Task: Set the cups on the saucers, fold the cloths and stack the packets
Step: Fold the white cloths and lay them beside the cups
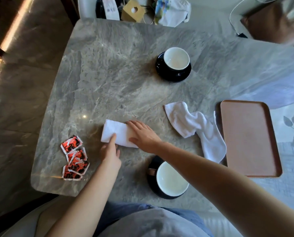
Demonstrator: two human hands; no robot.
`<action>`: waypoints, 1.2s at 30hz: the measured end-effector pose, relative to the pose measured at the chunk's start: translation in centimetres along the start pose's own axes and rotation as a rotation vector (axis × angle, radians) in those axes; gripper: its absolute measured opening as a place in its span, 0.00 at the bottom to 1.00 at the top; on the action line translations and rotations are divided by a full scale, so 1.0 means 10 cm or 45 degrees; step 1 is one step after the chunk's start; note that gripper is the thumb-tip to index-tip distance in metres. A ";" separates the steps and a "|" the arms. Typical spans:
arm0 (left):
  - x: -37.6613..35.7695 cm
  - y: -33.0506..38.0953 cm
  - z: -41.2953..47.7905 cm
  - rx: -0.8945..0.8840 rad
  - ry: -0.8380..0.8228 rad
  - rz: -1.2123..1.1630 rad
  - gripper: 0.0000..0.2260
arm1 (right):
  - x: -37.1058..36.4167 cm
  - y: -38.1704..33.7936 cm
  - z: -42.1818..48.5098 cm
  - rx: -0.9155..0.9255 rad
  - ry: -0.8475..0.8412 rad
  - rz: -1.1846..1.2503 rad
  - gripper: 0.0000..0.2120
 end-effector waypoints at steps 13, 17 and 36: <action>-1.16 0.24 -0.47 -0.118 -0.533 0.288 0.14 | 0.96 0.67 -0.19 -0.462 -0.063 1.230 0.17; -1.78 0.23 -0.78 -0.097 -0.777 0.388 0.13 | 1.42 1.00 -0.27 -0.439 -0.013 1.185 0.19; -3.84 -0.31 -1.14 -0.916 -0.863 1.107 0.29 | 1.89 2.64 0.25 -0.907 0.840 1.324 0.28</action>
Point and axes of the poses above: each hand's wrist, its own z-axis towards the middle knuckle, its own x-axis out of the back of the hand, y = z × x, the point moved 5 cm from there along z, towards the middle knuckle, and after that the axes turned 10 degrees about y, right-handed, at the moved point
